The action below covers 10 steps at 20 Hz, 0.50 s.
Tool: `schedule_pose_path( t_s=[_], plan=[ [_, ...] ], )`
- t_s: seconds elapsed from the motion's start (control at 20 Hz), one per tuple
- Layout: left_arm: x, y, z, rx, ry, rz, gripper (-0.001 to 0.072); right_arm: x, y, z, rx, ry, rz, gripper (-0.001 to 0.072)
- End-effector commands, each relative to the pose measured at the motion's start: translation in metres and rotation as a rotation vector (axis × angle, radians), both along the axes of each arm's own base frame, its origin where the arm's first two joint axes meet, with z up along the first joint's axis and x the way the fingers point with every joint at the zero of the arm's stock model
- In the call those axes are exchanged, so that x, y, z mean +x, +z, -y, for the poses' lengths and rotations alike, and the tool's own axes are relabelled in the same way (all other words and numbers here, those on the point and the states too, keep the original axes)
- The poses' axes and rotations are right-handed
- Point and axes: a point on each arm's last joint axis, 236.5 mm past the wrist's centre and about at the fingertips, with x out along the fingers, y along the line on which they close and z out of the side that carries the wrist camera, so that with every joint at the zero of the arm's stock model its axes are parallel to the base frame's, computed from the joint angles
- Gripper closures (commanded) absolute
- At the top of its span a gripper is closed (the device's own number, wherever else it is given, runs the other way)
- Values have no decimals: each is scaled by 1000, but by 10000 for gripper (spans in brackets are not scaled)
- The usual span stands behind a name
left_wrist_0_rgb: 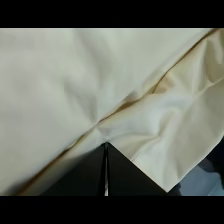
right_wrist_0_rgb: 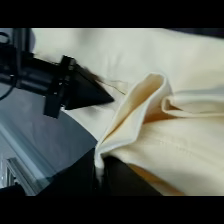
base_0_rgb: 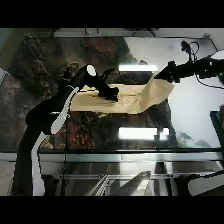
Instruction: Fold the shirts.
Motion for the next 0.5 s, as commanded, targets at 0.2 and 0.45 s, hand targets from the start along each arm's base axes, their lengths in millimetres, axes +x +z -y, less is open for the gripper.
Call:
schedule_pose_path(
  t_s=[0.2, 0.45],
  plan=[
    [16, 149, -41, -158, 22, 131, 697, -5, 45, -171, 59, 133, 201, 697],
    [39, 250, -144, -211, 185, 295, 689, -30, 14, -327, -59, 312, 242, 697]
  ],
)
